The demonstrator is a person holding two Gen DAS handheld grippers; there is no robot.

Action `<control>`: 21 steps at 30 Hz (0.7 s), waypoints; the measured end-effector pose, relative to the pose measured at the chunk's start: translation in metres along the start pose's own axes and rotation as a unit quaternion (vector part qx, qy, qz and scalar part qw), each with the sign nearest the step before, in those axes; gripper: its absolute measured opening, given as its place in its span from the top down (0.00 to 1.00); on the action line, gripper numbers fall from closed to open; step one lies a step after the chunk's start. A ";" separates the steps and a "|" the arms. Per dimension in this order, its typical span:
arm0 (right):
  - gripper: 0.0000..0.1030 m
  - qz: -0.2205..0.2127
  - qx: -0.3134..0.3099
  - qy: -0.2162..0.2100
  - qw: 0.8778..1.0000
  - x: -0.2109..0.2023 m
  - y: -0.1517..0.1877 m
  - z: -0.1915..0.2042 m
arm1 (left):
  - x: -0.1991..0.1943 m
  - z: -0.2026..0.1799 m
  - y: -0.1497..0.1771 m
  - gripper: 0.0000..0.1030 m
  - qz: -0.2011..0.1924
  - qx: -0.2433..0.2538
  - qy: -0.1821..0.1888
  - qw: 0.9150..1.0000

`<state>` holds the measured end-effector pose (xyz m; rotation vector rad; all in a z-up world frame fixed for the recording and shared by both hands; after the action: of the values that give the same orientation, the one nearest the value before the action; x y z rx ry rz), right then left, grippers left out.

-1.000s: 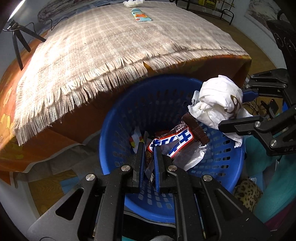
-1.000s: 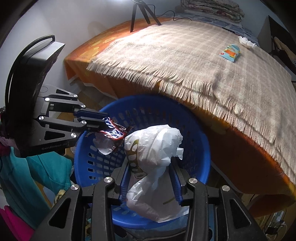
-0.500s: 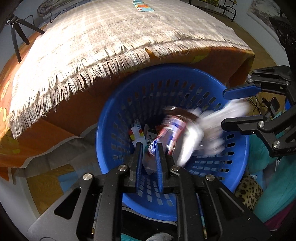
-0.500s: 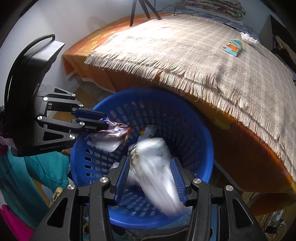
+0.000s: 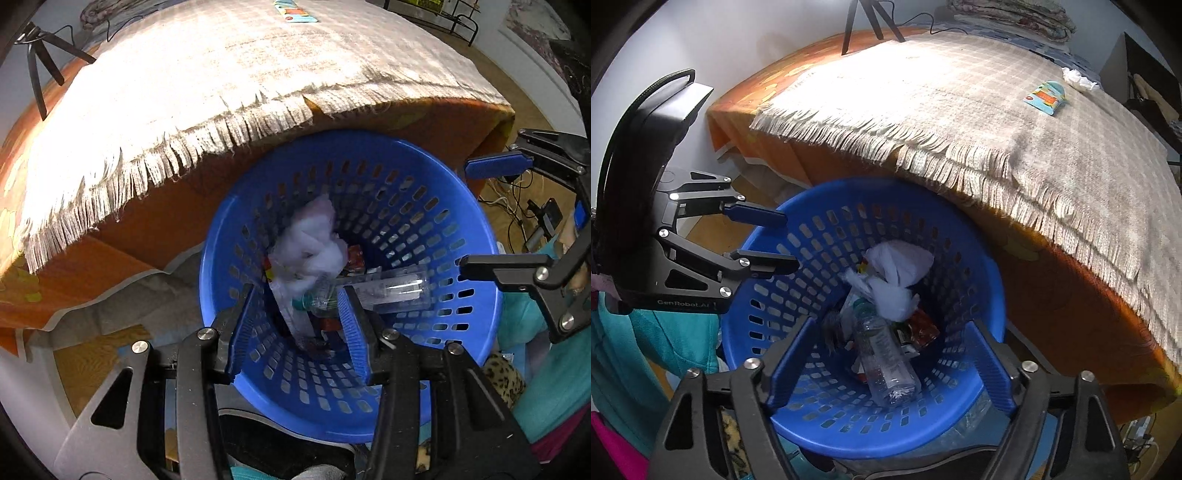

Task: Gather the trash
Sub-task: 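Move both open tools back over the blanket toward the pouch and tissue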

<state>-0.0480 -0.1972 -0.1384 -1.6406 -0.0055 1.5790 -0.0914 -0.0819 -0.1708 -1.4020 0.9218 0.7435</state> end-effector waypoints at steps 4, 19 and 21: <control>0.14 0.000 0.000 0.010 1.000 -0.001 0.000 -0.004 | 0.000 0.002 -0.001 0.45 -0.002 -0.004 -0.004 1.000; 0.13 -0.003 -0.005 0.047 0.999 -0.005 -0.005 -0.012 | -0.009 0.012 -0.009 0.44 -0.006 -0.011 -0.009 1.000; 0.13 -0.005 -0.004 0.047 0.999 -0.007 -0.006 -0.013 | -0.010 0.014 -0.011 0.44 -0.008 -0.013 -0.010 1.000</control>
<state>-0.0359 -0.2040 -0.1316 -1.7169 0.0308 1.4947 -0.0847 -0.0679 -0.1575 -1.4208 0.8882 0.7592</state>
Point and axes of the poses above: each gripper's, at about its wrist camera, not at the fingertips, and x roughly the way its jaws point, z to its left, y to its underside, the point moved 7 cm from there along x, roughly the way its jaws point, and after that the axes turned 11 degrees about -z, right-handed, at the moved point
